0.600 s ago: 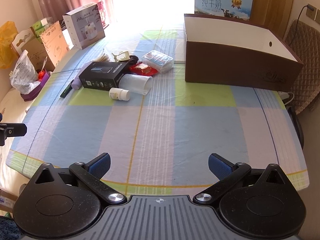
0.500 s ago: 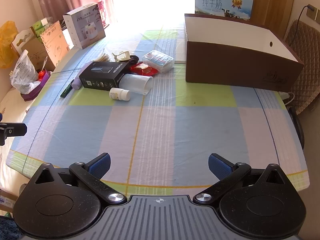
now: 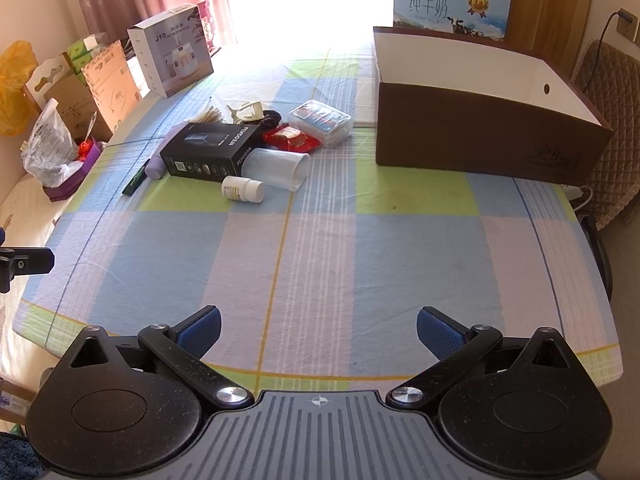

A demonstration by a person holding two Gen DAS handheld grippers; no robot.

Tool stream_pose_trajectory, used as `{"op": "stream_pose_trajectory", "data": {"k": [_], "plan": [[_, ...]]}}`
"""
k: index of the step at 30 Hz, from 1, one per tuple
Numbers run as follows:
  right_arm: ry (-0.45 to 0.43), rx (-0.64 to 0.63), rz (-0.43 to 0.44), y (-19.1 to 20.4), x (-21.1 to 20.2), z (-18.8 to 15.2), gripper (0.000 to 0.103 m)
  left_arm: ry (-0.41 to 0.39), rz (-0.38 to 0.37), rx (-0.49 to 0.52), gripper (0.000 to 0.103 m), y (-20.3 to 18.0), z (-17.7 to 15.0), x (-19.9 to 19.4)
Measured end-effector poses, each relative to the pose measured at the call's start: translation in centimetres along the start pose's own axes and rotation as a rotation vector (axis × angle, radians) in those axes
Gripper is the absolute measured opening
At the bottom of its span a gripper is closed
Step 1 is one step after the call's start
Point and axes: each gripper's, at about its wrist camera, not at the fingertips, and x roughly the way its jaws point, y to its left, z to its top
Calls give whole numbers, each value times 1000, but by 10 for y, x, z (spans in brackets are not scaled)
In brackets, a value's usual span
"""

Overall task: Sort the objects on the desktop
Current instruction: 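Move both tools toward the cluttered objects on the cloth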

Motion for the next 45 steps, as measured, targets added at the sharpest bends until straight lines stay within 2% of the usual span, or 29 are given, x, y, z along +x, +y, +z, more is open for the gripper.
{"op": "stream_pose_trajectory", "data": {"k": [26, 33, 45], "plan": [[8, -19, 18, 8, 13, 12, 101, 10, 10, -29, 102, 10, 6, 9], [19, -19, 18, 7, 24, 19, 101, 14, 34, -36, 102, 16, 9, 18], [-40, -43, 36, 7, 59, 42, 101, 9, 34, -73, 102, 42, 24, 47]]}}
